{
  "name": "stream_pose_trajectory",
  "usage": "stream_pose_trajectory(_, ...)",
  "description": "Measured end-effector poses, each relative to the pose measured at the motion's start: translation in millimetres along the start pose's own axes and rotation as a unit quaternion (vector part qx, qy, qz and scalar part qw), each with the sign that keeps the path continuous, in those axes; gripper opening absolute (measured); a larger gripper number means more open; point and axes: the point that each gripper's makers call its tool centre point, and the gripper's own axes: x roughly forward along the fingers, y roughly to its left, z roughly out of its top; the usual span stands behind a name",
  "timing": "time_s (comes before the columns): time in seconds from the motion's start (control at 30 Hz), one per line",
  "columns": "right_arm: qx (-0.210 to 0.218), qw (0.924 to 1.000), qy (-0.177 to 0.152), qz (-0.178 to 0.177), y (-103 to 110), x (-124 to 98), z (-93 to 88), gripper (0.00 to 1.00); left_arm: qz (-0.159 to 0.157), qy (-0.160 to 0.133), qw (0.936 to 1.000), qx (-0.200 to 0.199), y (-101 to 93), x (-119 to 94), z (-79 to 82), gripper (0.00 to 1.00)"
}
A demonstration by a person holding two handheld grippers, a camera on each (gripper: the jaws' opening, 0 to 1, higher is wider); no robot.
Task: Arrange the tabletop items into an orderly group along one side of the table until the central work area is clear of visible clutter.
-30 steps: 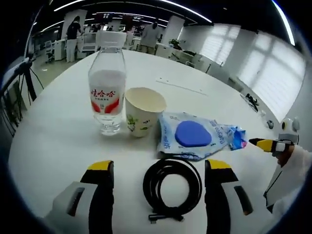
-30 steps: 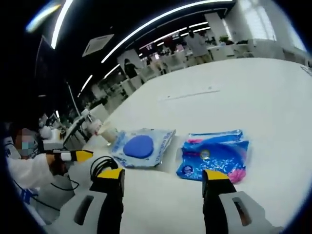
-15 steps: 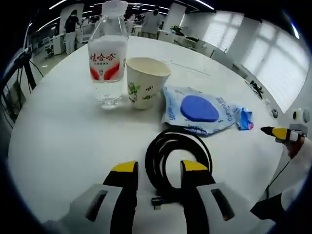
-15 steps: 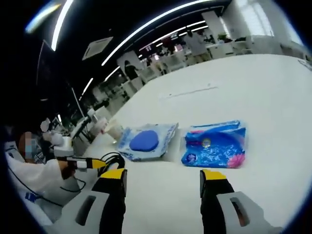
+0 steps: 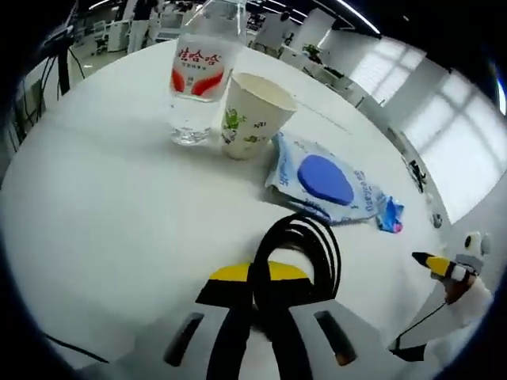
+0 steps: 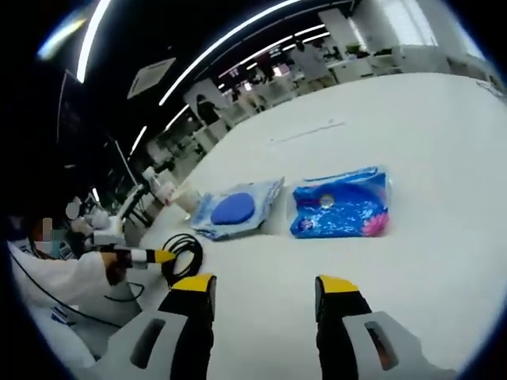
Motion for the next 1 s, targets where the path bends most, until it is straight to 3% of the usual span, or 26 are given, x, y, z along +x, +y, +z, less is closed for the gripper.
stream_pose_trajectory(0.07,0.003,1.0000,-0.001,0.007,3.9,2.6,-1.0,0.45,-0.009,0.006,0.9997,0.022,-6.9,-1.8,-4.8,0.02)
stream_pose_trajectory(0.47,0.013,0.9937,0.045,0.102,60.7,21.5,-21.6,0.60,-0.121,-0.038,0.9919,0.001,-81.4,-32.0,-6.2,0.01)
stream_pose_trajectory(0.57,0.059,0.9865,0.053,0.143,79.3,28.2,-22.2,0.61,-0.162,-0.049,0.9856,-0.004,-115.1,-37.1,-3.8,0.01)
stream_pose_trajectory(0.67,0.132,0.9748,0.047,0.174,96.5,30.0,-19.0,0.62,-0.198,-0.060,0.9783,-0.010,-146.4,-36.6,-2.3,0.01)
stream_pose_trajectory(0.73,0.129,0.9724,0.054,0.187,100.5,28.1,-20.6,0.53,-0.202,-0.059,0.9776,-0.010,-154.5,-32.3,-4.6,0.01)
stream_pose_trajectory(0.77,0.121,0.9704,0.064,0.199,104.9,25.4,-23.3,0.43,-0.205,-0.056,0.9770,-0.011,-159.0,-29.4,-6.7,0.01)
stream_pose_trajectory(0.8,0.119,0.9699,0.068,0.201,105.4,24.6,-24.5,0.27,-0.212,-0.047,0.9761,-0.013,-166.4,-26.4,-11.8,0.01)
stream_pose_trajectory(0.87,0.131,0.9765,0.068,0.158,87.8,26.0,-25.9,0.18,-0.206,-0.046,0.9774,-0.009,-166.3,-22.5,-12.7,0.01)
stream_pose_trajectory(0.93,0.223,0.9566,0.077,0.172,85.9,21.6,-22.1,0.10,-0.210,-0.038,0.9770,-0.008,-168.8,-21.7,-17.1,0.01)
stream_pose_trajectory(0.97,0.250,0.9494,0.072,0.176,83.7,19.8,-19.0,0.06,-0.208,-0.034,0.9776,-0.005,-169.1,-21.0,-19.4,0.02)
stream_pose_trajectory(1.0,0.254,0.9496,0.051,0.176,77.9,18.9,-13.2,0.02,-0.203,-0.023,0.9789,0.005,-168.7,-19.1,-25.5,0.02)
